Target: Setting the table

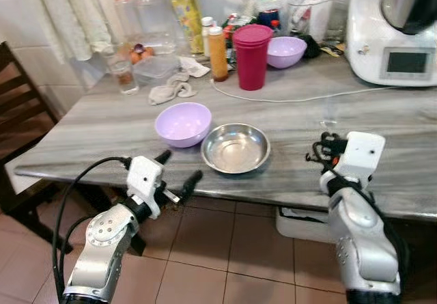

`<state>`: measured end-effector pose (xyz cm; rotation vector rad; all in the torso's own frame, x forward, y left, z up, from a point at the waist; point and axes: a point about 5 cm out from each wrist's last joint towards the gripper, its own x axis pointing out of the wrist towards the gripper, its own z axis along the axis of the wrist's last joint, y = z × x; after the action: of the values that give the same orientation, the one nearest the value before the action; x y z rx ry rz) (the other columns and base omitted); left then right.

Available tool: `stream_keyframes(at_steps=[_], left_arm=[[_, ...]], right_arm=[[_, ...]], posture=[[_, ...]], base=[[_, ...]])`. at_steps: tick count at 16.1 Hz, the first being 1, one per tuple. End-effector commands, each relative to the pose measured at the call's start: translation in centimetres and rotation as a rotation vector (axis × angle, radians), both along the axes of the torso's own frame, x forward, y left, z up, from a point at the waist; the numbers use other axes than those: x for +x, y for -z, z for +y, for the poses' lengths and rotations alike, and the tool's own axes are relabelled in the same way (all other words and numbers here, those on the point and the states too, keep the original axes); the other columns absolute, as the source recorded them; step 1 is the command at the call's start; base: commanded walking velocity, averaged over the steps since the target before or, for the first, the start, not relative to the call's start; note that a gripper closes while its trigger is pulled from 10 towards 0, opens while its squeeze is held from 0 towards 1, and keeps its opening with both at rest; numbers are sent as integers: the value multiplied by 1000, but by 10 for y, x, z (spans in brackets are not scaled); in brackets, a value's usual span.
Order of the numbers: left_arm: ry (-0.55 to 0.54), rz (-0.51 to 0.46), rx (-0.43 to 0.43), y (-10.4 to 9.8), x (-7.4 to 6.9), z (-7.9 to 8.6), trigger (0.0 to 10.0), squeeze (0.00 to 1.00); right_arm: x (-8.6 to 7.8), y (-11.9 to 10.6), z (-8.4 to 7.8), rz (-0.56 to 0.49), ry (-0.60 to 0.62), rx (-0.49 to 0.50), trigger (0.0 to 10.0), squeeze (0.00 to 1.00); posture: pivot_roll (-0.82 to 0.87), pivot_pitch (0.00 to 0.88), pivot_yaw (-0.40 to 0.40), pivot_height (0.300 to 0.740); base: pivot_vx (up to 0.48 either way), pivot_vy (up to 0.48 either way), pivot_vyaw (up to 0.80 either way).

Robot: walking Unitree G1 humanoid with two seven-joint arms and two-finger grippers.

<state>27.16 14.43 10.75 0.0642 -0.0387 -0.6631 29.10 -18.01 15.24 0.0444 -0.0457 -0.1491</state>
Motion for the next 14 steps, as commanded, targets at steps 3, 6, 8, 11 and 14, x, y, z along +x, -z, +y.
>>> stream_keyframes(at_steps=[3,6,8,11,14], left_arm=[[97,13,35,0,-5,-3,10000,0],[130,17,46,2,-8,-8,10000,0],[139,26,44,3,-10,-9,10000,0],[157,30,46,3,-12,-9,10000,0],[156,34,52,3,-13,-7,10000,0]], right_arm=[[6,4,-5,62,14,9,10000,0],[10,9,-10,106,-4,59,10000,0],[15,10,-11,124,-31,52,10000,0],[23,11,-6,154,-71,56,10000,0],[32,16,5,181,-104,70,10000,0]], posture=[[-307,67,132,740],[-309,73,136,740],[-309,73,136,740],[-296,81,138,740],[-294,78,140,740]], base=[[0,0,0],[0,0,0],[0,0,0],[0,0,0],[0,0,0]])
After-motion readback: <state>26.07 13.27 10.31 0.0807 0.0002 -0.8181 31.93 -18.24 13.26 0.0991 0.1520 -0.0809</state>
